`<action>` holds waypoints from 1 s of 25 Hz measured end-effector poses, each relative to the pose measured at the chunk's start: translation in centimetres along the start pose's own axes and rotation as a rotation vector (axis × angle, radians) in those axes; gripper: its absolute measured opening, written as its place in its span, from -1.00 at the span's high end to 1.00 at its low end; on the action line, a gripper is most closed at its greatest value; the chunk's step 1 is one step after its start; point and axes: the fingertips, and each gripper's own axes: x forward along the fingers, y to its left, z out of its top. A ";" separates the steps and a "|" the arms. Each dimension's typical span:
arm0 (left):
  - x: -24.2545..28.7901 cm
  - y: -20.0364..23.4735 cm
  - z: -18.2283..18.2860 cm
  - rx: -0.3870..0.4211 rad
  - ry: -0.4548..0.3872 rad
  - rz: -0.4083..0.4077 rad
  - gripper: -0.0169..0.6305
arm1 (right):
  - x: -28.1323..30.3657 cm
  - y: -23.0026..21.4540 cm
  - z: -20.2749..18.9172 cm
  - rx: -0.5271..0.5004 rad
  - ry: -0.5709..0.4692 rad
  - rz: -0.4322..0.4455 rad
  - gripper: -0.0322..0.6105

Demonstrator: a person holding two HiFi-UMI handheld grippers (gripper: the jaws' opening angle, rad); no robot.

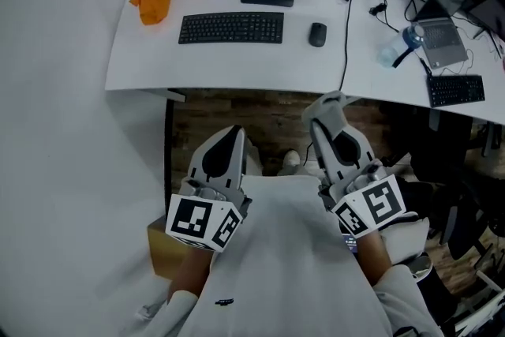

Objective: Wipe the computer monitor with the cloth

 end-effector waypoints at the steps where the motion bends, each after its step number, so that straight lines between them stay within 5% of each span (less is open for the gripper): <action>1: 0.1 0.1 -0.1 -0.004 0.001 0.000 0.91 | 0.1 0.0 -0.1 0.001 0.001 0.000 0.83; 6: 1.2 1.3 0.5 -0.062 -0.019 -0.019 0.91 | 1.1 -0.5 0.2 -0.009 0.003 -0.008 0.82; 15: 5.9 2.9 2.2 -0.035 -0.013 -0.113 0.91 | 3.5 -2.3 1.6 -0.016 0.003 -0.094 0.82; 25: 11.6 9.3 6.6 -0.049 -0.036 -0.180 0.91 | 12.3 -3.9 5.1 -0.039 -0.015 -0.151 0.82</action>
